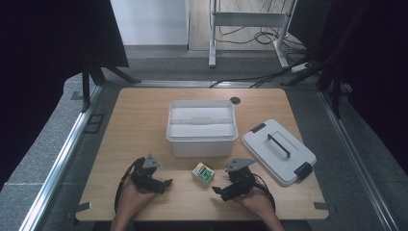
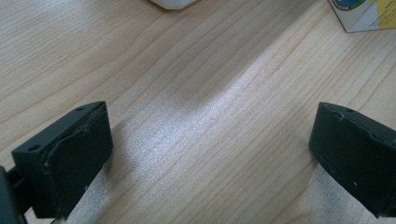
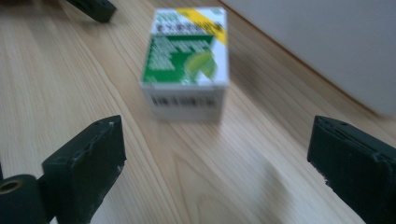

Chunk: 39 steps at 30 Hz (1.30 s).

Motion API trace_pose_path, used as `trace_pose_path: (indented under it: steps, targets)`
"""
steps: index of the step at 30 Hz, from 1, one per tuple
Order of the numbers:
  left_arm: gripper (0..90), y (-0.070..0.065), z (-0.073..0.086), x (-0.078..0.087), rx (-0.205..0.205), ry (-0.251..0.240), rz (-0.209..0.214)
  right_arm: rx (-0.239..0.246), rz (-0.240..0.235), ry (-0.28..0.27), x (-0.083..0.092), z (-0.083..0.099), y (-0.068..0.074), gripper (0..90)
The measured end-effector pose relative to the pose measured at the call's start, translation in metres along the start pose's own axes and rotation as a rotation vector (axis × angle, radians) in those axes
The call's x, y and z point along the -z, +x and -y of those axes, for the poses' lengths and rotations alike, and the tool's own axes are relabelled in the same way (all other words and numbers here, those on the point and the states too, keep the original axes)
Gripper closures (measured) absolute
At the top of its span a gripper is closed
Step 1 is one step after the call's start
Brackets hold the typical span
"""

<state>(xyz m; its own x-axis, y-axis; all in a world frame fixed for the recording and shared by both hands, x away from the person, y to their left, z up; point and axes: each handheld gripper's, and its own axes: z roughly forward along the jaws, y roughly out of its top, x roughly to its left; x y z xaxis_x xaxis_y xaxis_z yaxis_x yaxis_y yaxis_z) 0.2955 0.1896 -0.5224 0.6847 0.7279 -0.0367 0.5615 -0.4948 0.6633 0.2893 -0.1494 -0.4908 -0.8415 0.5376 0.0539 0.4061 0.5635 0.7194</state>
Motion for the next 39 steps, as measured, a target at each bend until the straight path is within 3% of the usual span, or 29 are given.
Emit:
trace_pose_path:
  steps: [8, 14, 17, 22, 28, 34, 39]
  targets:
    - [0.0, 0.000, 0.000, 0.000, 0.000, 0.000, 0.000, 0.033, -0.001, 0.014, -0.024, -0.025, 0.011, 10.9]
    - [0.0, 0.000, 0.000, 0.000, 0.000, 0.000, 0.000, 0.047, 0.007, 0.058, -0.044, -0.036, 0.014, 15.3]
    - [0.0, 0.000, 0.000, 0.000, 0.000, 0.000, 0.000, 0.055, 0.006, 0.077, -0.051, -0.039, 0.015, 22.6]
    - [0.0, 0.000, 0.000, 0.000, 0.000, 0.000, 0.000, 0.083, 0.010, 0.110, -0.058, -0.043, 0.018, 43.1]
    - [0.0, 0.000, 0.000, 0.000, 0.000, 0.000, 0.000, 0.098, 0.015, 0.110, -0.054, -0.044, 0.020, 44.0]
    - [0.0, 0.000, 0.000, 0.000, 0.000, 0.000, 0.000, 0.099, -0.025, 0.080, -0.028, -0.042, 0.024, 44.1]
    - [0.0, 0.000, 0.000, 0.000, 0.001, 0.000, 0.001, 0.101, -0.026, 0.086, -0.010, -0.030, 0.027, 44.1]
